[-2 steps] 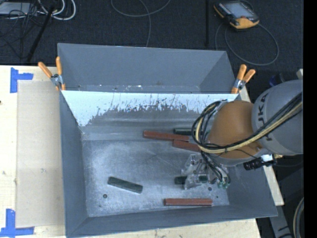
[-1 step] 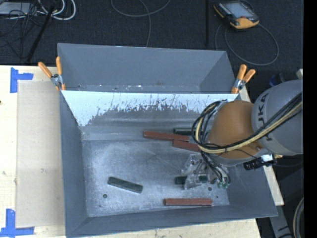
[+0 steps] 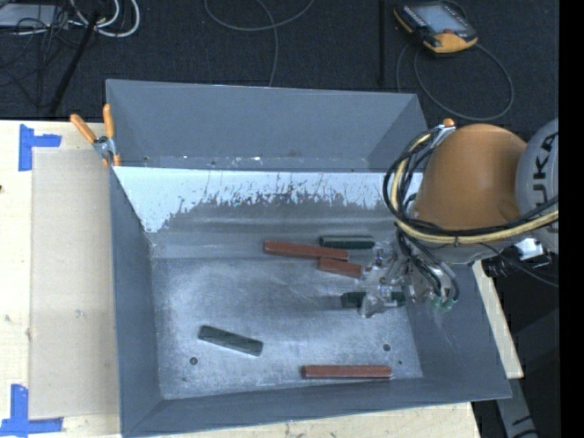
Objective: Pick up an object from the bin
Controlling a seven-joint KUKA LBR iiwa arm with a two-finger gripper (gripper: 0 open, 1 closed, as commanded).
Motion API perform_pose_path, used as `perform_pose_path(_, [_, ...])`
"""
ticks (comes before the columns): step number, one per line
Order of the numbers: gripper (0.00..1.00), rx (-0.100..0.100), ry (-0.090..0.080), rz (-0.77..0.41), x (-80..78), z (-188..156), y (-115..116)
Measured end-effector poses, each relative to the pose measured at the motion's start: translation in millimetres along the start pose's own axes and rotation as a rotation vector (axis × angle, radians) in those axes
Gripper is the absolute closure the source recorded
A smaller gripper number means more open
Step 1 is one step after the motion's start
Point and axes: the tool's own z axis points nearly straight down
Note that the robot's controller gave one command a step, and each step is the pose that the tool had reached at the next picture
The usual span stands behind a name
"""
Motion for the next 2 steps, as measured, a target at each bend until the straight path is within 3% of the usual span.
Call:
perform_pose_path(1, [1.0,0.0,0.0,0.0,0.0,0,0])
perform_pose_path(2, [1.0,0.0,0.006,0.065,-3.9,-28,-6])
